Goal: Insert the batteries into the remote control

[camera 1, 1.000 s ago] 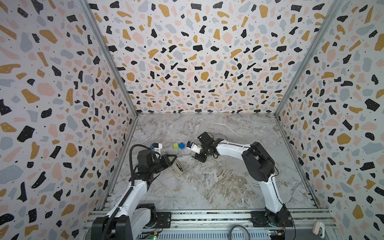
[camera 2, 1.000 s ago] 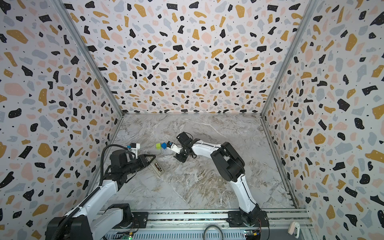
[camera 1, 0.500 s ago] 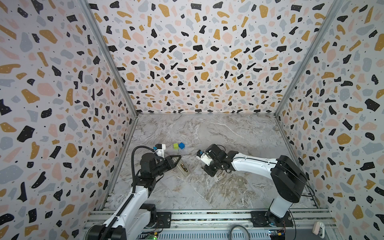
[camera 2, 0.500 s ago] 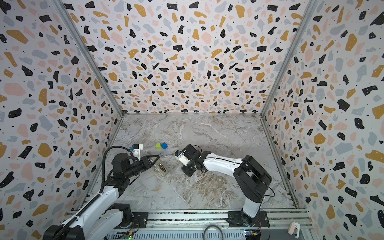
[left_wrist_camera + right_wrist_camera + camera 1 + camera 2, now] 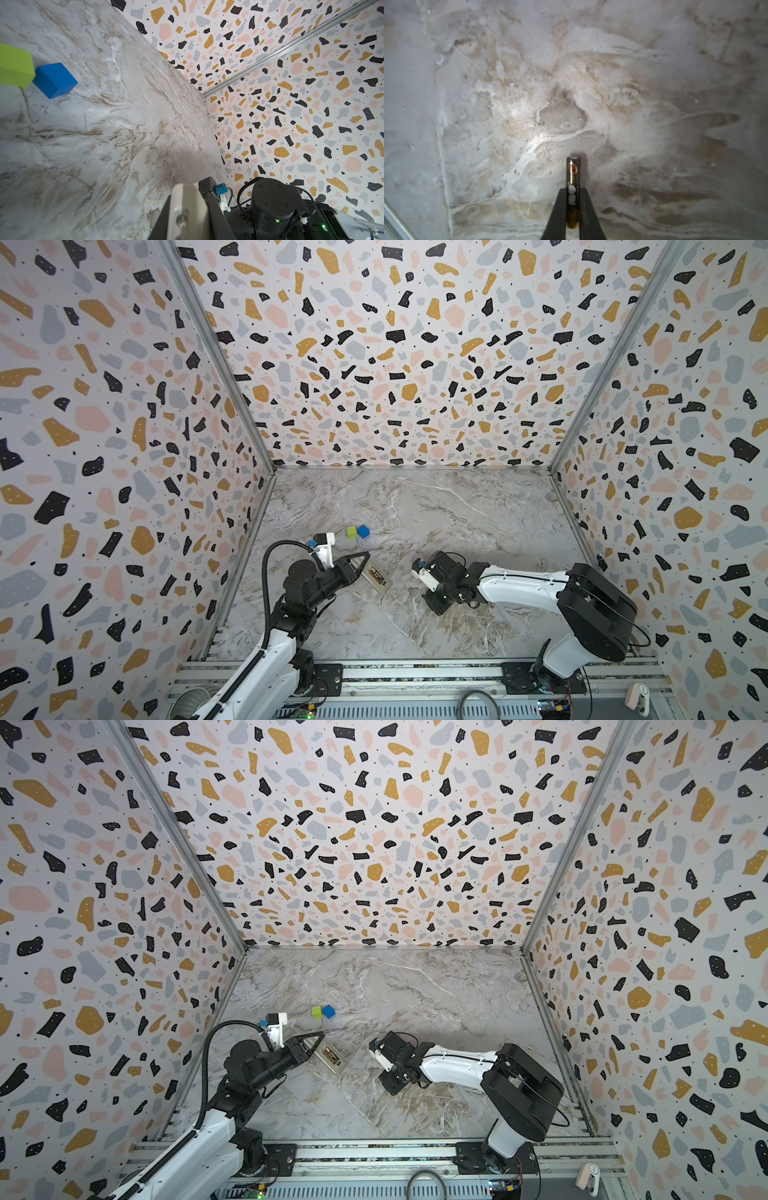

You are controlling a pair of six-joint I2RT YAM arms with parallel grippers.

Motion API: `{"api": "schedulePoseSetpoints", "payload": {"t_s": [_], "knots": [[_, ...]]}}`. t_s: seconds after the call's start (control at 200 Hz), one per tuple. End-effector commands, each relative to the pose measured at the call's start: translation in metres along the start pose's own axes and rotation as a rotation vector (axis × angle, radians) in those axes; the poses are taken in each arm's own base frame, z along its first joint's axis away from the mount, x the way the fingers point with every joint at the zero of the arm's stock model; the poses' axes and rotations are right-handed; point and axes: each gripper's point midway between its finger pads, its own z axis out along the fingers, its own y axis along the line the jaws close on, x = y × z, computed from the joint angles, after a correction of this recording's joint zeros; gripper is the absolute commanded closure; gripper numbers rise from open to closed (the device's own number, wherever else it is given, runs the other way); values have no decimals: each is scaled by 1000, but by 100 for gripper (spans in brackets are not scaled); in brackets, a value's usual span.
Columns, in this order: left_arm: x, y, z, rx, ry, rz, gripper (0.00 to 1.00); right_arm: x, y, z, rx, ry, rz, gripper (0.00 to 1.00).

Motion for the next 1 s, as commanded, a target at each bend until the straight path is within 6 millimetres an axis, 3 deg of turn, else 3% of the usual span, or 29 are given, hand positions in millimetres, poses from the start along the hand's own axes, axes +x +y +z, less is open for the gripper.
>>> {"api": "schedulePoseSetpoints", "payload": {"t_s": [0.0, 0.24, 0.38, 0.656, 0.996], "knots": [[-10, -13, -2, 46, -51, 14, 100, 5, -3, 0, 43, 8, 16, 93], [-8, -10, 0, 40, -45, 16, 100, 9, -4, -1, 89, 26, -4, 69], [-8, -8, 0, 37, -46, 16, 100, 10, -1, -4, 88, 23, -9, 64], [-5, -5, 0, 30, -45, 13, 100, 20, -4, -2, 102, 49, -10, 72], [-5, -5, 0, 30, -51, 17, 100, 16, 2, -3, 90, 27, -47, 89]]}}
